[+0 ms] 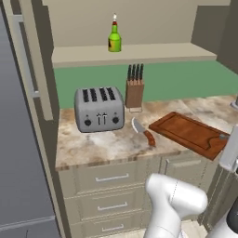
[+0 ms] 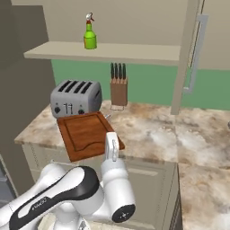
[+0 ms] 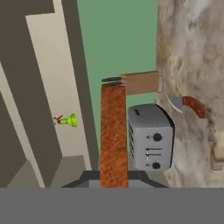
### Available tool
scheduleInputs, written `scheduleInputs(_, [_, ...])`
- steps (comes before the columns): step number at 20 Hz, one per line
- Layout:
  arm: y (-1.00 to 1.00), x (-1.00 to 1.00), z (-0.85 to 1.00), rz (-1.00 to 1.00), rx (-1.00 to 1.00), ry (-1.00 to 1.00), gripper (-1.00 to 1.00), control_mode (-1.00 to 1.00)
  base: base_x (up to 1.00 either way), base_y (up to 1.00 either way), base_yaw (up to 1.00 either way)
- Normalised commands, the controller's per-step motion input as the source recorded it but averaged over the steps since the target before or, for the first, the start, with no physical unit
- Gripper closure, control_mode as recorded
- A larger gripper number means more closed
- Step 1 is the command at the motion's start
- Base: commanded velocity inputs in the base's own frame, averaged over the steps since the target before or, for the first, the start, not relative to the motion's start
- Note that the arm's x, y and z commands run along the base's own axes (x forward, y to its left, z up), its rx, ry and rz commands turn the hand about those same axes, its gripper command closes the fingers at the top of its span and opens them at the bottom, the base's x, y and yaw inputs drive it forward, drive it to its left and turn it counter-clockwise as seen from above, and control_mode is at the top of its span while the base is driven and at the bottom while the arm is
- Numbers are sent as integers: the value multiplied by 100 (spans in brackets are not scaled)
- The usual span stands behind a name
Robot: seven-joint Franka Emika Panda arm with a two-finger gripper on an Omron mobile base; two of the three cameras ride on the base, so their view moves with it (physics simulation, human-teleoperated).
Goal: Move the cutting board and knife to the sink. Then move spray from the cabinet to the counter.
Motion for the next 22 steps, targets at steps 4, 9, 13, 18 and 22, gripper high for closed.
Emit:
scheduleInputs(4, [0, 0, 0, 0, 0, 0, 100, 100, -60, -4, -27])
scheduleInputs(9, [0, 0, 0, 0, 0, 0, 100, 100, -38, 2, -55])
scheduleInputs(13, [0, 0, 0, 0, 0, 0, 100, 100, -26, 9, -69])
scheduleInputs(18, [0, 0, 0, 0, 0, 0, 100, 100, -21, 10, -78])
scheduleInputs(22, [0, 0, 0, 0, 0, 0, 100, 100, -19, 7, -80])
